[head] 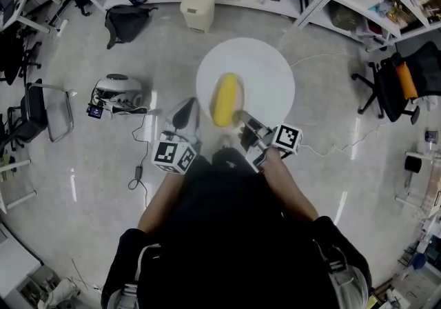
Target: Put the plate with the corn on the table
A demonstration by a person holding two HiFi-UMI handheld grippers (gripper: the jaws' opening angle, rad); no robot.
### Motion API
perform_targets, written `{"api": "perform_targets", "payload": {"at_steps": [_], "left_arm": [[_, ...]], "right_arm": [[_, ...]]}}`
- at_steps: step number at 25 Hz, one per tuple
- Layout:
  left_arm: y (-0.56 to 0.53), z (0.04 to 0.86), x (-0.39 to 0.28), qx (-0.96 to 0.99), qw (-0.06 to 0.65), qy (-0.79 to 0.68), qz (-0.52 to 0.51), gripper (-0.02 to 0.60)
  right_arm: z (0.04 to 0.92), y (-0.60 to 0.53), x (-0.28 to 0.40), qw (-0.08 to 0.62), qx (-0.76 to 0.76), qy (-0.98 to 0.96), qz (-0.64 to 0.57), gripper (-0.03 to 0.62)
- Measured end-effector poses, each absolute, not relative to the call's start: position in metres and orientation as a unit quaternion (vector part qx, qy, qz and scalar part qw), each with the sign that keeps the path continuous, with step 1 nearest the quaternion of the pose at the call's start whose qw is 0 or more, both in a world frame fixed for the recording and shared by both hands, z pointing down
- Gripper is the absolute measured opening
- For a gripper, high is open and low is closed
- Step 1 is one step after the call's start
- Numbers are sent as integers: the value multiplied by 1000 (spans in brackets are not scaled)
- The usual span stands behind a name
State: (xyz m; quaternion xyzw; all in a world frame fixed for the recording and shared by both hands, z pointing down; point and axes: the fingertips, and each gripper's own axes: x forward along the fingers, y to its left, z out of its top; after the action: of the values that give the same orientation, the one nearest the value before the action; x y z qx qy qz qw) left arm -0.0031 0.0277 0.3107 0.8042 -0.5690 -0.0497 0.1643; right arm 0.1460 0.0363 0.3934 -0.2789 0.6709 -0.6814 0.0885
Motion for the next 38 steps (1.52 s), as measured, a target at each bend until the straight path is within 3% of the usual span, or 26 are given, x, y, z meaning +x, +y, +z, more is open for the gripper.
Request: {"api": "perform_targets", "payload": {"at_steps": [22, 38], "left_arm": [[-18, 354, -15, 802, 165, -574, -25, 3], [-77, 410, -48, 796, 189, -575, -25, 3]], "right_arm": [[455, -20, 145, 46, -256, 702, -663, 31], [512, -64, 116, 63, -216, 725, -651, 32]]}}
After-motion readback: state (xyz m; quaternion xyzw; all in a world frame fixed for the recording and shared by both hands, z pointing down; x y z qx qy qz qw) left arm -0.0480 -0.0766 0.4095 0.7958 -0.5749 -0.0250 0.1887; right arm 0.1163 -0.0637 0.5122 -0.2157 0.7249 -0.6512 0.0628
